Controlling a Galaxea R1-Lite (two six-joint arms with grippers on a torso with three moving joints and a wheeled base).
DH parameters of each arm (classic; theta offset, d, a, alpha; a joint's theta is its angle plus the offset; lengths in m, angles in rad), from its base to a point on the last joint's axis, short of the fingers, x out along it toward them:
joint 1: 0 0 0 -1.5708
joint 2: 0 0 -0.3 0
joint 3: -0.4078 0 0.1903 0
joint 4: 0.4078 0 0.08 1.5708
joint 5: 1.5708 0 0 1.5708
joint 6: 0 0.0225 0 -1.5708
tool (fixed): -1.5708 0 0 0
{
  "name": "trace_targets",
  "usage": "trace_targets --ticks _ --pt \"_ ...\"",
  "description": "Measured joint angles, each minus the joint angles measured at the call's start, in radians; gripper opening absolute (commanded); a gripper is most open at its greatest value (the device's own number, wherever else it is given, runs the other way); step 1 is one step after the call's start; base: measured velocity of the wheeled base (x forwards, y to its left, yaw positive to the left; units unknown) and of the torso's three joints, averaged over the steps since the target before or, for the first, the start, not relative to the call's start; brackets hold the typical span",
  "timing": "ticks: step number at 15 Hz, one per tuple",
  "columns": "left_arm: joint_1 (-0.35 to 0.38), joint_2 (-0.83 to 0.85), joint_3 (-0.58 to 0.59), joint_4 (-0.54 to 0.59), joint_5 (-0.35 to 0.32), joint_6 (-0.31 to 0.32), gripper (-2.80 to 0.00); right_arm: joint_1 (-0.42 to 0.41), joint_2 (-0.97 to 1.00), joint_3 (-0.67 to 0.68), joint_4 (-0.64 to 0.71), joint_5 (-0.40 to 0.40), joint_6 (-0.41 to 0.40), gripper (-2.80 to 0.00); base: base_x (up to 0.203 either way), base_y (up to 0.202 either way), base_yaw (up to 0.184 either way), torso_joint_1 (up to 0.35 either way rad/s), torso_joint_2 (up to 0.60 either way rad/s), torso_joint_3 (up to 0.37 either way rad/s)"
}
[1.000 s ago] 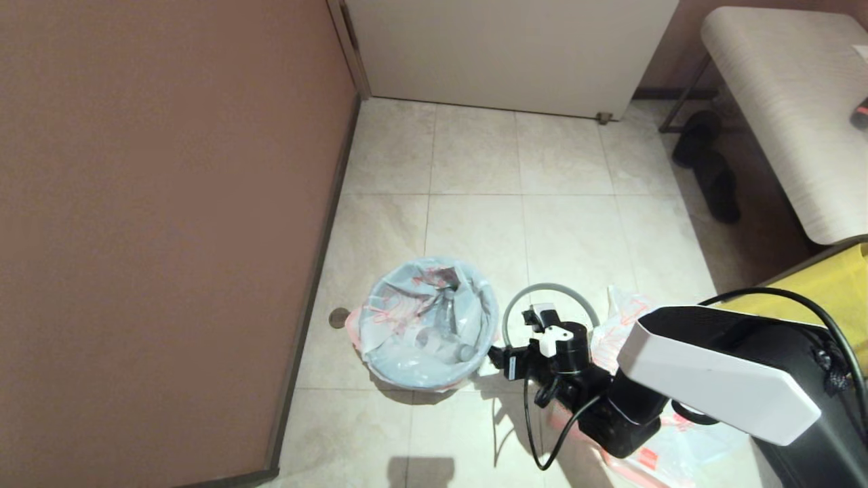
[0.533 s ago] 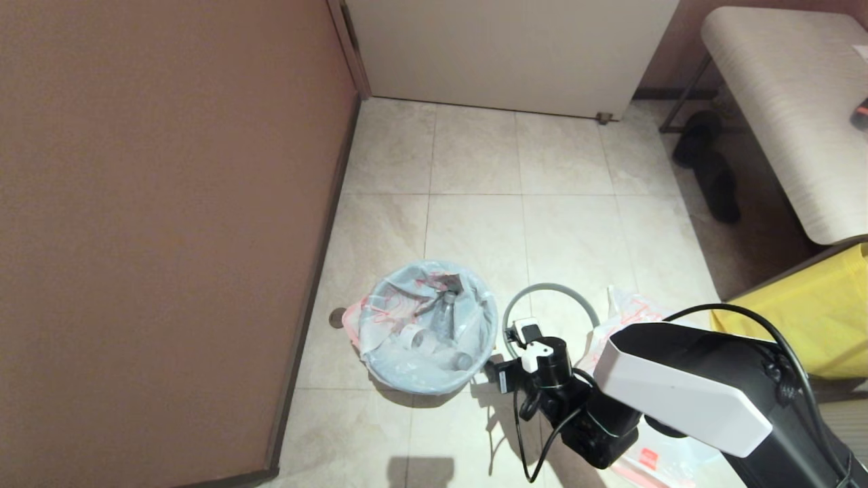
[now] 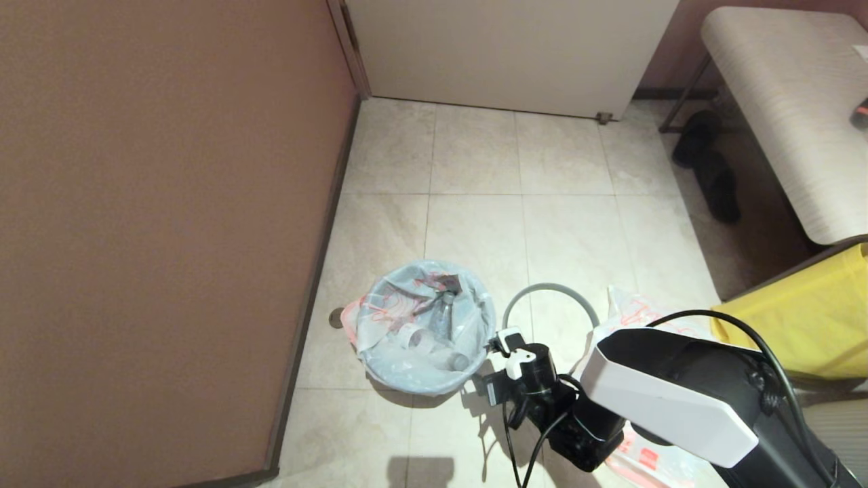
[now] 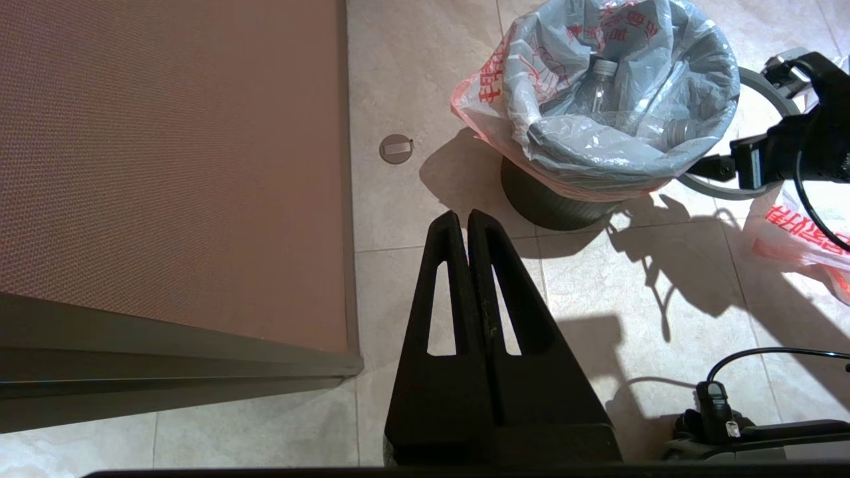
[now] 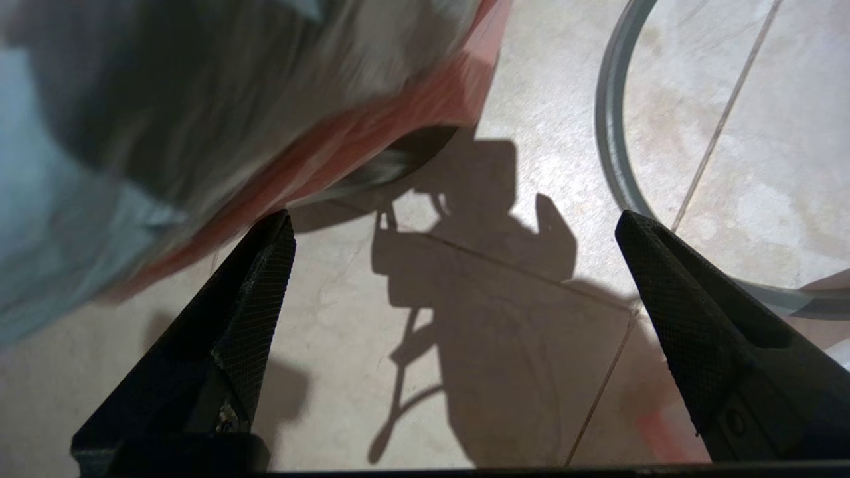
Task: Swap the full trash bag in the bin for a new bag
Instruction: Place the trash bag on the floor
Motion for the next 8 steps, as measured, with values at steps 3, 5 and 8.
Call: trace_targets --ticks 3,5,8 --pt "0.000 0.000 0.000 0.000 0.000 0.001 -2.80 0.018 -0.055 0.126 -0.005 0.065 0.002 0.00 0.000 0.000 0.000 0.000 0.00 0.000" --pt "0.000 0.000 0.000 0.000 0.000 0.000 -2.80 0.051 -0.096 0.195 -0.036 0.080 0.063 0.00 0.000 0.000 0.000 0.000 0.00 0.000" --pt "0.000 0.000 0.000 0.000 0.000 0.000 -2.80 0.094 -0.125 0.213 -0.063 0.075 0.157 0.00 0.000 0.000 0.000 0.000 0.00 0.000"
